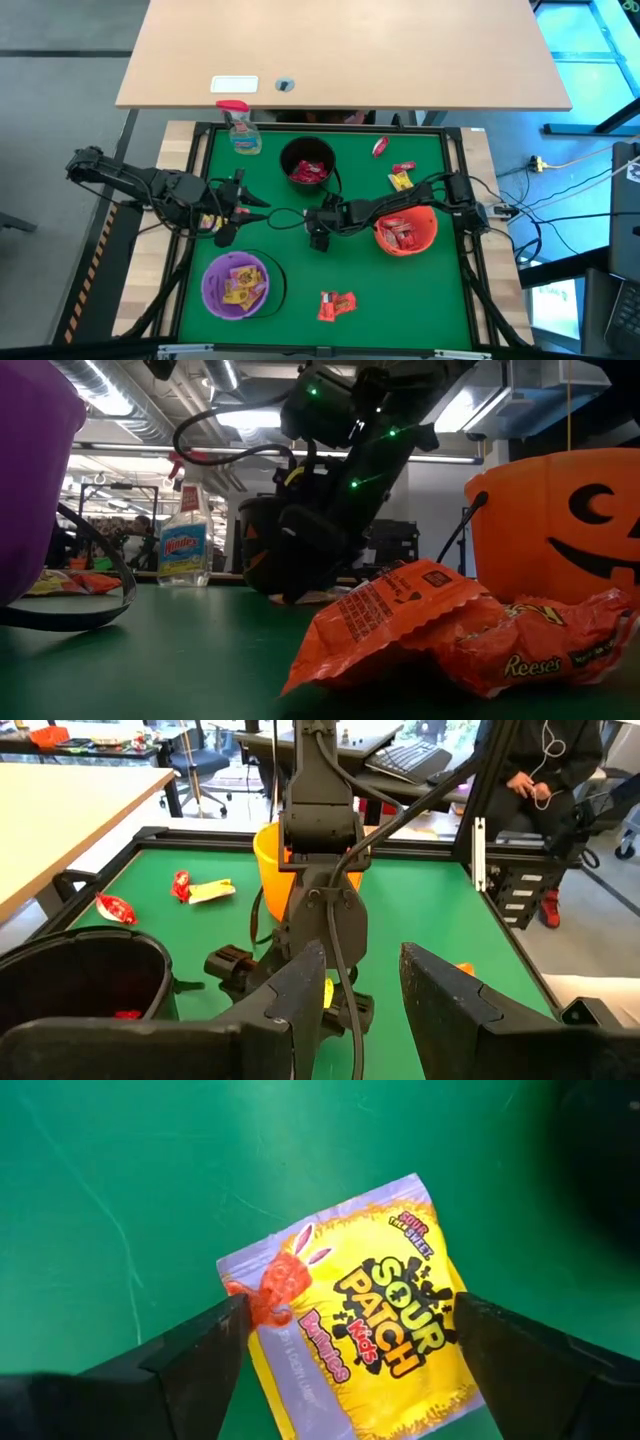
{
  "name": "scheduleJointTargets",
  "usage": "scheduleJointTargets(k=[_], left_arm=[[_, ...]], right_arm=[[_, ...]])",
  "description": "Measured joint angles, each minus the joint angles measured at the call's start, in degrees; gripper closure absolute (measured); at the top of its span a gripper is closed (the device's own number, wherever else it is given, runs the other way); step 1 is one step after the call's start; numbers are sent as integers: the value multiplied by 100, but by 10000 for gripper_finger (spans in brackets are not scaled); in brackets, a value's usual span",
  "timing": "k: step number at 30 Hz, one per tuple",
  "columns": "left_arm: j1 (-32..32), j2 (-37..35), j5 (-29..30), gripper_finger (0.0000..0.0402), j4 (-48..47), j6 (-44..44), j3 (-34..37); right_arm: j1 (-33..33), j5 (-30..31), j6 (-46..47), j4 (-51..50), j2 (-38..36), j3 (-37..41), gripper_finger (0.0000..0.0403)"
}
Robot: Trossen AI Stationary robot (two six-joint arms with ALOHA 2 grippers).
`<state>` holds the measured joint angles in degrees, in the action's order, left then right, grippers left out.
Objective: Sort candy
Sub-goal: Put the yellow candy into the violet bucket
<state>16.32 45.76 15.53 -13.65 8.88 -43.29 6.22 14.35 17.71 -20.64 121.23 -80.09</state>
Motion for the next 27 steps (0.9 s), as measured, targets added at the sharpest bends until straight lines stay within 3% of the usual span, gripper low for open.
scheduleJointTargets(k=[15,27], left_arm=[[0,0,0,279,-2,0,0],[0,0,-6,279,-2,2,0]], right_arm=[[11,-207,-12,-253,26,-156,253],[81,-687,0,-962,55,-1110,330]])
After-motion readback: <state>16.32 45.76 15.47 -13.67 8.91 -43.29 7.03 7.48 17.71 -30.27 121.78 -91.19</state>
